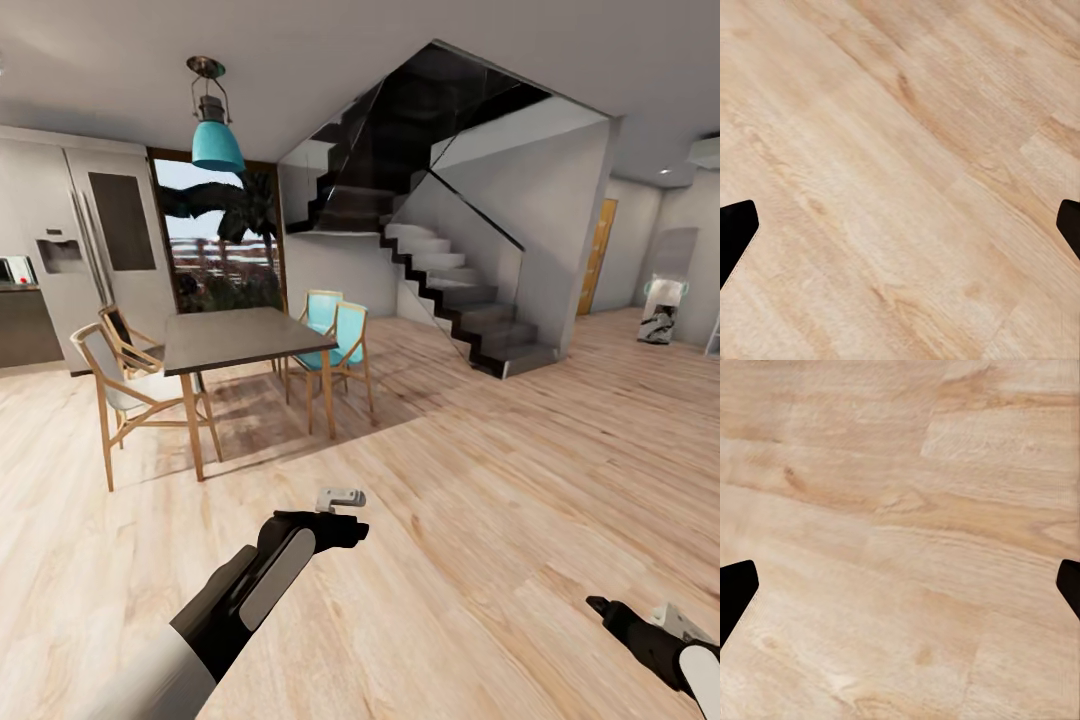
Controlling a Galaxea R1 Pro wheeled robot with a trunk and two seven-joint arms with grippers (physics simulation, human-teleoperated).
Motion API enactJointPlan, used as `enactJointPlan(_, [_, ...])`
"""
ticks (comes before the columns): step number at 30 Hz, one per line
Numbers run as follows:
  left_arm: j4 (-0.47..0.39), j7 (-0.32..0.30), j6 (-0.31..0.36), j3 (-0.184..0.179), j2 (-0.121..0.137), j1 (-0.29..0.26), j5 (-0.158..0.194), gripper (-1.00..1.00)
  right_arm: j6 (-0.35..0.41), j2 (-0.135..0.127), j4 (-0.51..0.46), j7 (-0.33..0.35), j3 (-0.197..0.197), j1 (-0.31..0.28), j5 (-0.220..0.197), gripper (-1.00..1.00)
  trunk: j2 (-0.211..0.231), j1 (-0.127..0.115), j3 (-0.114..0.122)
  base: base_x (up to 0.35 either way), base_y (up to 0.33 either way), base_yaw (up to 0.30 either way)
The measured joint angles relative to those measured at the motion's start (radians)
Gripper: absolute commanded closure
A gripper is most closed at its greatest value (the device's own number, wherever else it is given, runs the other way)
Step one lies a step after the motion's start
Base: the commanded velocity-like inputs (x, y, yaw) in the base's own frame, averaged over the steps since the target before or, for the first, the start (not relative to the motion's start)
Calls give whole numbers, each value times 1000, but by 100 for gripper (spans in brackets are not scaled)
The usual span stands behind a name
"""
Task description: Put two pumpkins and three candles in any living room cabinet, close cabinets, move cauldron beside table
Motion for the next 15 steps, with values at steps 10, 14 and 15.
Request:
enactJointPlan(10, [0,0,-1,0,0,0,0,-100,1,0,6,0,-19,0,0,-100,0,0,-16,330,13,0])
enactJointPlan(14, [1,0,-1,0,0,0,0,-100,1,0,6,0,-20,0,0,-100,0,0,-23,336,1,0])
enactJointPlan(15, [0,0,-1,0,0,0,0,-100,0,0,6,0,-19,0,-1,-100,0,0,-24,337,1,0])
